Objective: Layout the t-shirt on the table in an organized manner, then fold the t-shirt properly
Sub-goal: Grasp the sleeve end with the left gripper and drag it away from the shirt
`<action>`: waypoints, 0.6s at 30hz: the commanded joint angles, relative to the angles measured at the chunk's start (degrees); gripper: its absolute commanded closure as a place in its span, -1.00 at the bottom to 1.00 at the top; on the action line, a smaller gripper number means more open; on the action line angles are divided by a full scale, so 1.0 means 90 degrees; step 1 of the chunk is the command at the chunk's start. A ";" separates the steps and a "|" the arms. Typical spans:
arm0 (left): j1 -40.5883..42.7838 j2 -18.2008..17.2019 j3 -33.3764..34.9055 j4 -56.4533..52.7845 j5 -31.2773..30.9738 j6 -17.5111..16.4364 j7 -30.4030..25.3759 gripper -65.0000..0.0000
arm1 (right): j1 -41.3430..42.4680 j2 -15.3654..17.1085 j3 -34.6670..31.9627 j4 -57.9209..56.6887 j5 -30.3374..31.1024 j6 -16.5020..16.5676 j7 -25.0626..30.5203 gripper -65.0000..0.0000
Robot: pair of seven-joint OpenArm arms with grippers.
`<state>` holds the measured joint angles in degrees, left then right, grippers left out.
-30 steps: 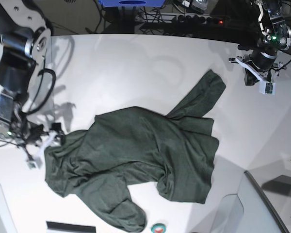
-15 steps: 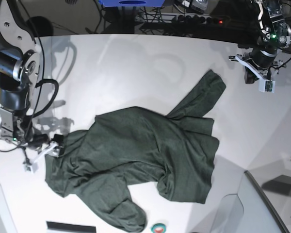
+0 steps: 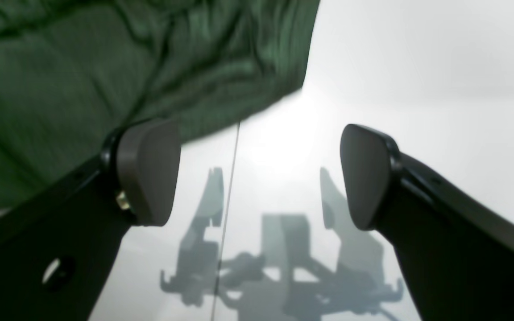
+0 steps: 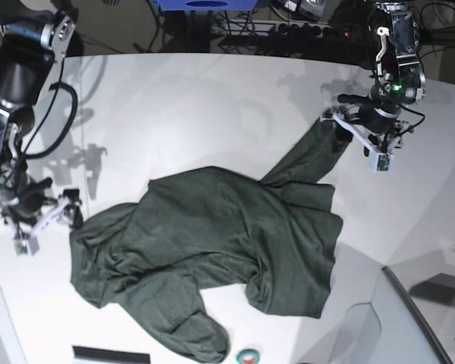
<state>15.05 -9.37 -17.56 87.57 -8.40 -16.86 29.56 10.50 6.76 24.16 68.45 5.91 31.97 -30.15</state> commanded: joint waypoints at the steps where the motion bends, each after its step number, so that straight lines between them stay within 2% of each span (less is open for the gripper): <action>1: -0.0065 -0.0088 -0.0036 0.0092 -0.0028 0.0023 -0.0144 -0.43 | 0.0088 0.0093 0.0016 0.0146 0.0071 0.0048 0.0102 -0.57; 5: -0.0427 -0.0097 0.0354 -0.0514 0.0069 0.0023 -0.0144 -0.22 | 0.0010 0.0093 0.0026 0.0156 0.0071 0.0048 0.0102 -0.57; 10: -0.0729 -0.0058 0.0970 -0.1403 0.0792 0.0023 -0.0154 0.03 | -0.0029 0.0054 0.0026 0.0156 0.0071 0.0048 0.0102 -0.57; 12: -0.0681 -0.0058 0.1116 -0.1422 0.0909 0.0032 -0.0154 0.30 | -0.0097 0.0054 0.0026 0.0165 0.0081 0.0048 0.0102 -0.57; 15: -0.0475 -0.0097 0.1155 -0.1432 0.0929 0.0032 -0.0125 0.92 | -0.0117 0.0074 0.0026 0.0165 0.0081 0.0048 0.0102 -0.57; 16: -0.0378 -0.0146 0.1155 -0.1422 0.0958 0.0032 -0.0105 1.00 | -0.0156 0.0084 0.0036 0.0165 0.0081 0.0048 0.0102 -0.57; 18: -0.0065 -0.0283 0.1165 -0.1344 0.1271 0.0023 -0.0115 1.00 | -0.0224 0.0084 0.0036 0.0195 0.0081 0.0048 0.0102 -0.57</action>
<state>13.21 -11.29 -6.94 76.12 0.40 -17.08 22.61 7.60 6.76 24.29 69.04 5.91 31.99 -30.33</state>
